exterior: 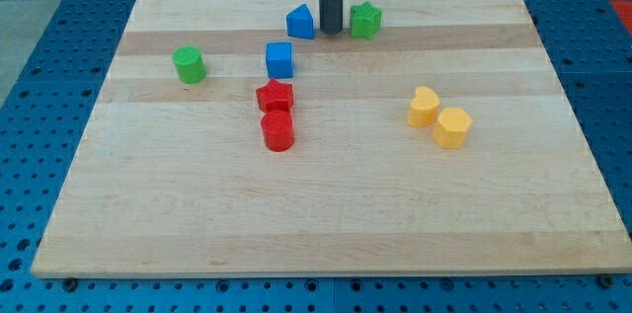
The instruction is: Push the triangle above the cube
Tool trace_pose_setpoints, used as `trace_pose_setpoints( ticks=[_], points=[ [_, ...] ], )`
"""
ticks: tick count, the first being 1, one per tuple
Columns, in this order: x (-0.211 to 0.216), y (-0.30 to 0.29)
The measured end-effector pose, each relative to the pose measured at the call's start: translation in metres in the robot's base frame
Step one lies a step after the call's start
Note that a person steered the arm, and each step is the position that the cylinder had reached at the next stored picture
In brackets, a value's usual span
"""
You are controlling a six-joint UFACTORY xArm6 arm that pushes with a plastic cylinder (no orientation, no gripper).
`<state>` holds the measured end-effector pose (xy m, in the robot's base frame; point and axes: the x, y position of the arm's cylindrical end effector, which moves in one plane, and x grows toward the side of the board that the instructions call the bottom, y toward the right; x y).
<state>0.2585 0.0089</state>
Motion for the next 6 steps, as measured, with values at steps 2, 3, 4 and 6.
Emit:
trace_pose_setpoints(
  ticks=[2,3,4,6],
  points=[
    [-0.008,-0.007],
    [-0.007,-0.027],
    [0.005,-0.044],
    [0.016,-0.055]
  ],
)
